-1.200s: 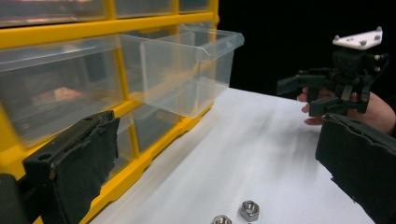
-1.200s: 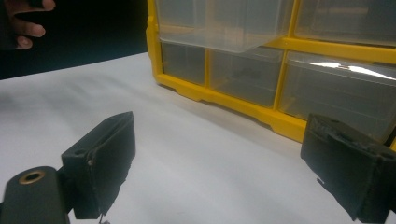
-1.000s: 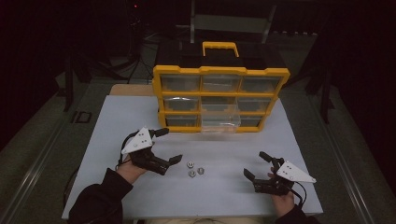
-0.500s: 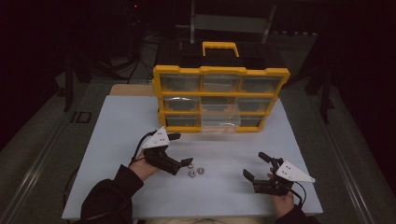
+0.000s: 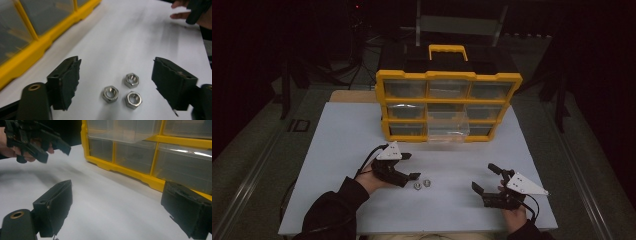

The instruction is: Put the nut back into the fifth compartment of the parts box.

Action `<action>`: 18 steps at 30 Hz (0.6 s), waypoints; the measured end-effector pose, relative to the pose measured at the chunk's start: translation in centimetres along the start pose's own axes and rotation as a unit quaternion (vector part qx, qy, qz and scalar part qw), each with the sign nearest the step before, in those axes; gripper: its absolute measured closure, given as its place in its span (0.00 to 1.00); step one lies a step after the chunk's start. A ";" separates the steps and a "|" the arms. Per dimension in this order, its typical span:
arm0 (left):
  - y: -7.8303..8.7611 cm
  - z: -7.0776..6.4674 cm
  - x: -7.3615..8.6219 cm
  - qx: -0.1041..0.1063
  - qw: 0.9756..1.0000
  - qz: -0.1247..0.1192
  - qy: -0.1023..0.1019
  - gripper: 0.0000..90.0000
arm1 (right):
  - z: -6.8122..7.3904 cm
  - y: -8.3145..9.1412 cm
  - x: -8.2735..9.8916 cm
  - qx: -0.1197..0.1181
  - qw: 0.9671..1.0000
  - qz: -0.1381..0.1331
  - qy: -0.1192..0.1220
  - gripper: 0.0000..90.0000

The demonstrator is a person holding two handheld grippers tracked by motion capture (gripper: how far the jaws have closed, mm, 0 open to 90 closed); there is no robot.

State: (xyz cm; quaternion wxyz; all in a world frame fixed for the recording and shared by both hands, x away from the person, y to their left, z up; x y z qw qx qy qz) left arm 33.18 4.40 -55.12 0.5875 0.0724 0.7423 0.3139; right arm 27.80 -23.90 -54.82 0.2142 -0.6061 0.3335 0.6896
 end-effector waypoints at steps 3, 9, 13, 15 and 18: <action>-0.4 -0.1 0.5 0.009 1.000 0.009 0.001 0.33 | 0.0 0.0 0.0 0.000 1.000 0.000 0.000 0.12; -1.5 -0.1 1.4 0.003 0.999 0.041 0.003 0.45 | 0.0 0.0 0.0 0.001 1.000 0.000 -0.001 0.12; -2.4 0.2 2.1 -0.013 0.998 0.066 0.002 0.53 | -0.1 0.1 0.0 0.001 1.000 0.000 -0.005 0.12; -2.8 0.3 2.3 -0.017 0.997 0.074 0.000 0.55 | -0.1 0.1 0.0 0.000 1.000 0.000 -0.003 0.12; -3.2 0.3 2.5 -0.016 0.997 0.081 0.001 0.60 | 0.0 0.1 0.0 0.000 1.000 -0.001 -0.002 0.12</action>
Point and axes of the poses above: each handheld gripper's, and its own axes: y roughly backward along the jaws, x roughly out of its underside, z roughly to its left, the point moved 7 cm from there along -y, roughly forward along the jaws, and after that the axes turned 1 degree about -z, right-handed, at the moved point
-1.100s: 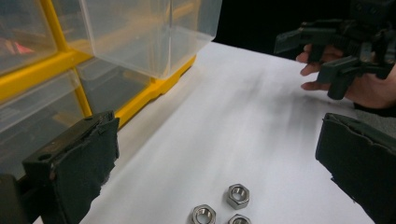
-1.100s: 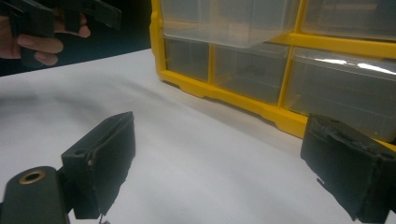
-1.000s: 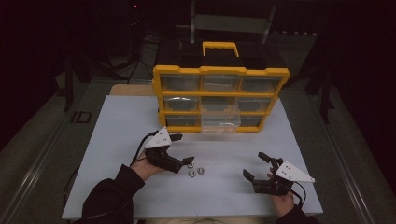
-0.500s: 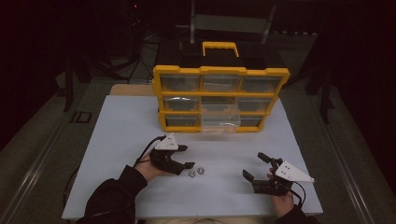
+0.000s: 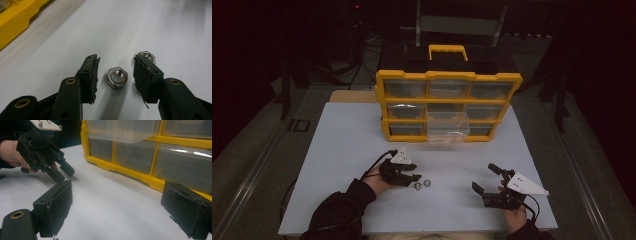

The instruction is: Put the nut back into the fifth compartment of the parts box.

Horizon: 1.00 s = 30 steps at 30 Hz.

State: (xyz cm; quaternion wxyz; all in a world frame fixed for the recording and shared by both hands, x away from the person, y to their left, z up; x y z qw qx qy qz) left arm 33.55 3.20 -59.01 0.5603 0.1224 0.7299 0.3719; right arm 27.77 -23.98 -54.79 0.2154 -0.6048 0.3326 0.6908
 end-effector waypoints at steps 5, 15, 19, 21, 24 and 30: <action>-0.6 0.1 0.3 -0.011 1.000 0.017 -0.019 0.64 | -0.1 0.0 0.0 0.001 1.000 0.001 -0.003 0.12; -1.0 -0.1 0.5 -0.009 0.999 0.030 -0.034 0.75 | -0.1 0.1 0.1 0.002 1.000 0.002 -0.003 0.12; -1.0 0.1 0.5 -0.002 1.000 0.024 -0.016 0.76 | -0.1 0.1 0.1 0.003 1.000 0.002 -0.002 0.12; -0.8 0.3 0.5 -0.007 0.999 0.032 -0.015 0.76 | -0.1 0.1 0.1 0.003 1.000 0.001 -0.002 0.12; 0.0 0.5 0.1 -0.002 1.000 0.018 -0.003 0.76 | -0.1 0.1 0.0 0.003 1.000 0.000 -0.002 0.12; 2.4 0.6 -1.6 -0.005 1.000 -0.008 -0.006 0.76 | -0.2 0.2 0.0 0.006 1.000 -0.001 -0.002 0.12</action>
Point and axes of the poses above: each handheld gripper's, and its own axes: y roughly backward along the jaws, x roughly out of its underside, z roughly to its left, the point moved 7 cm from there along -y, roughly forward along the jaws, and after that the axes turned 1 degree about -z, right-handed, at the moved point
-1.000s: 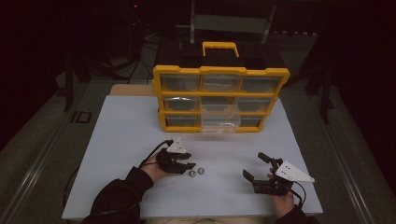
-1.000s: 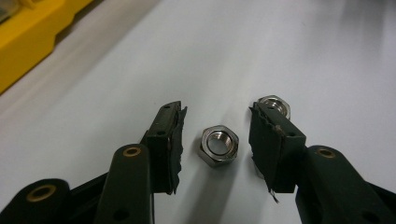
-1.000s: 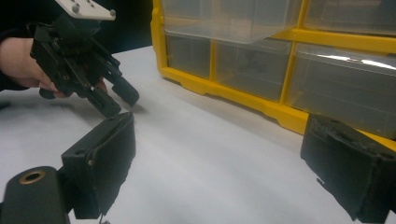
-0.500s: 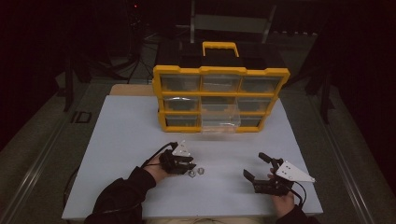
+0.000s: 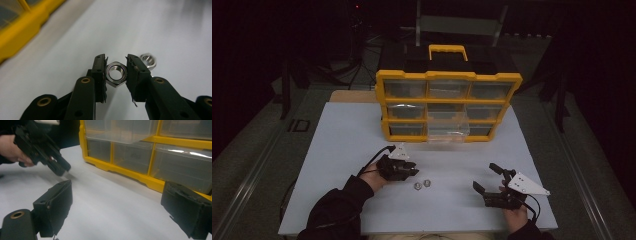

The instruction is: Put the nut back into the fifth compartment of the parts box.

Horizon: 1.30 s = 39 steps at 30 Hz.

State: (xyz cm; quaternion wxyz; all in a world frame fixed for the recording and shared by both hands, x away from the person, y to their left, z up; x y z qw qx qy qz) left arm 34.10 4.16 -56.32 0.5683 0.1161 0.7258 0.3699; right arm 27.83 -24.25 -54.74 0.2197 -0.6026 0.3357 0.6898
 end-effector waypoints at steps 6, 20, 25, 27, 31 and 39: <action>2.7 0.2 -2.2 -0.003 0.999 -0.033 -0.004 0.76 | 0.2 -0.1 0.1 -0.003 1.000 0.004 0.002 0.12; 7.8 1.1 -8.0 0.004 0.995 -0.095 -0.022 0.76 | 0.1 -0.2 0.1 -0.003 1.000 0.005 0.000 0.12; 9.5 0.9 -11.0 0.007 0.992 -0.119 -0.035 0.76 | 0.1 -0.2 0.2 -0.005 1.000 0.006 -0.002 0.12; 9.9 0.9 -12.1 0.007 0.991 -0.128 -0.041 0.76 | 0.1 -0.2 0.2 -0.006 1.000 0.007 -0.002 0.12; 10.1 0.9 -13.6 0.004 0.989 -0.138 -0.050 0.76 | 0.1 -0.2 0.2 -0.006 1.000 0.007 0.001 0.12; 8.8 1.0 -16.2 -0.004 0.987 -0.151 -0.051 0.76 | 0.1 -0.2 0.3 -0.007 1.000 0.006 -0.003 0.12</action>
Point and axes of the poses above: each handheld gripper's, and its own axes: y roughly backward along the jaws, x roughly out of its underside, z roughly to its left, the point moved 7 cm from there along -y, roughly forward along the jaws, and after that the axes turned 1 degree about -z, right-handed, at the moved point
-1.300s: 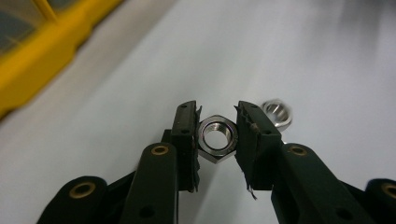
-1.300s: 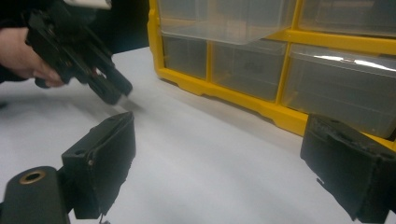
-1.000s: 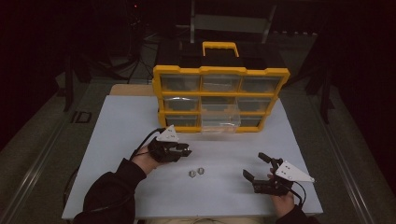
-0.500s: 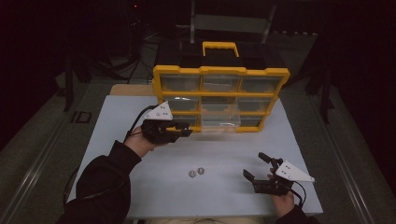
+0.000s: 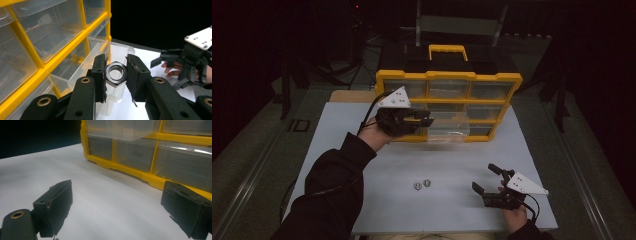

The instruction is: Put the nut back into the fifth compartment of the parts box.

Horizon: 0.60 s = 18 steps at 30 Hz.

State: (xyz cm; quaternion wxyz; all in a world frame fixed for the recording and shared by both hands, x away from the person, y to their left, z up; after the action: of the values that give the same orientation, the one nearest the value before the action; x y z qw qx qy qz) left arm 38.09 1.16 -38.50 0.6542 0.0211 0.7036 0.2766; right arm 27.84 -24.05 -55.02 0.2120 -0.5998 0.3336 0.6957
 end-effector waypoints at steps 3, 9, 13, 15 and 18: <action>-1.4 0.1 -0.2 -0.013 1.000 0.014 0.011 0.76 | 0.0 0.0 0.0 0.000 1.000 0.000 0.002 0.12; -3.3 0.4 0.0 -0.039 0.998 0.025 0.036 0.76 | 0.0 0.0 0.0 -0.001 1.000 0.000 0.002 0.12; -4.3 0.6 0.3 -0.048 0.997 0.034 0.051 0.76 | 0.1 0.0 0.0 -0.001 1.000 0.000 0.003 0.12; -4.6 0.6 0.4 -0.056 0.996 0.041 0.058 0.76 | 0.0 0.0 0.0 -0.001 1.000 0.000 0.003 0.12; -5.1 0.7 0.7 -0.062 0.994 0.056 0.071 0.76 | 0.0 0.0 0.0 -0.001 1.000 0.000 0.001 0.12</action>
State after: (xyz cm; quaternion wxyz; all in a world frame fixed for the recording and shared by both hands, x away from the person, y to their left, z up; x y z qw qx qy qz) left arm 40.33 -2.66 -41.26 0.5862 0.0001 0.7272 0.3570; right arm 27.82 -24.05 -55.04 0.2109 -0.6009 0.3336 0.6951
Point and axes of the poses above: each handheld gripper's, and its own axes: y roughly backward along the jaws, x roughly out of its underside, z roughly to its left, the point moved 7 cm from there along -y, roughly forward along the jaws, and after that the axes turned 1 degree about -z, right-handed, at the moved point
